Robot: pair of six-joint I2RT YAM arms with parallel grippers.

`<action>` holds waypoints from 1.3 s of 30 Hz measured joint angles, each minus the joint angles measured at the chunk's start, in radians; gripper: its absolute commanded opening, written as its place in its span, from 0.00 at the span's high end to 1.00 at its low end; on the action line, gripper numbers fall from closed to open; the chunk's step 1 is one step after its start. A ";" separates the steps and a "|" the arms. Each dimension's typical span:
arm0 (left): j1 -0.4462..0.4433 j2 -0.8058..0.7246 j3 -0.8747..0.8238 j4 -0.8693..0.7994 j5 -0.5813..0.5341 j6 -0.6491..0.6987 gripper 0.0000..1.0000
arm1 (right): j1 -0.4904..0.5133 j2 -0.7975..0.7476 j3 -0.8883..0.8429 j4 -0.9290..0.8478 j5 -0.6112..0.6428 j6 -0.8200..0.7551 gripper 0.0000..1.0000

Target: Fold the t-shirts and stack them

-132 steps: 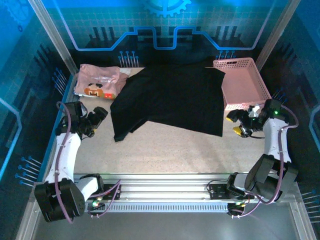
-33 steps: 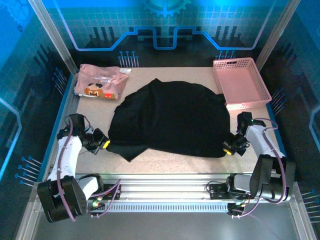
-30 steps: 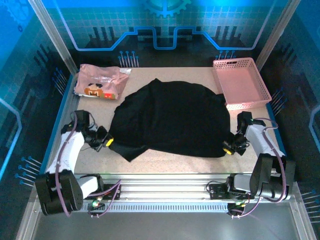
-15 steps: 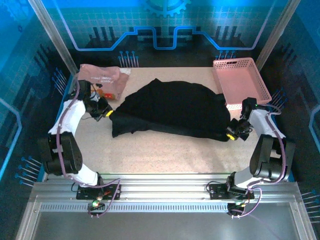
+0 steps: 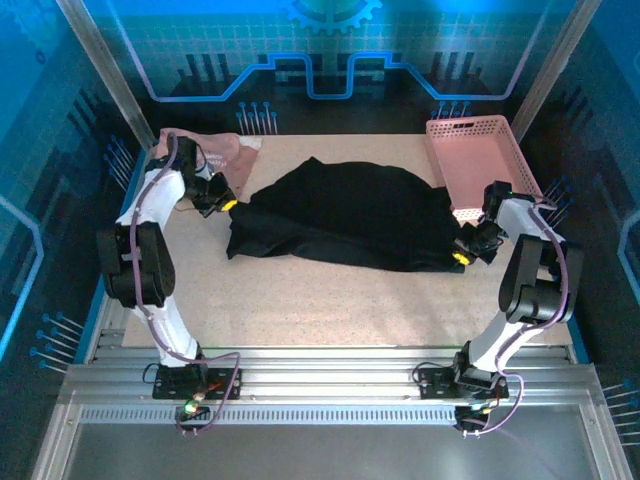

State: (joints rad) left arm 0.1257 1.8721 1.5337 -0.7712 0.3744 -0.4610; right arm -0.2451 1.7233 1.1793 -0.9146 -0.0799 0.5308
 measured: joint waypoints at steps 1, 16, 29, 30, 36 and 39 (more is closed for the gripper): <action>-0.001 0.012 0.016 -0.006 0.000 0.002 1.00 | 0.000 0.008 0.010 0.000 -0.002 -0.001 0.99; -0.045 0.271 0.320 -0.084 -0.001 0.064 1.00 | 0.000 0.160 0.172 -0.002 0.001 -0.008 0.96; -0.041 0.211 0.263 0.043 0.048 -0.026 0.14 | 0.002 0.129 0.213 0.010 -0.016 -0.011 0.25; -0.032 0.151 0.198 0.057 0.055 -0.039 0.14 | 0.002 0.080 0.192 0.010 -0.025 -0.015 0.25; 0.008 -0.182 -0.111 0.079 0.090 -0.058 0.28 | 0.001 -0.211 0.027 -0.012 -0.087 -0.036 0.24; 0.013 -0.225 -0.240 0.108 0.111 -0.058 0.35 | -0.003 -0.270 -0.091 -0.009 -0.114 -0.038 0.26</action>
State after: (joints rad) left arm 0.1387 1.6466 1.2938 -0.6636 0.4858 -0.5190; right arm -0.2481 1.4528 1.0885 -0.9234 -0.1936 0.4931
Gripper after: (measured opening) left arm 0.670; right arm 0.748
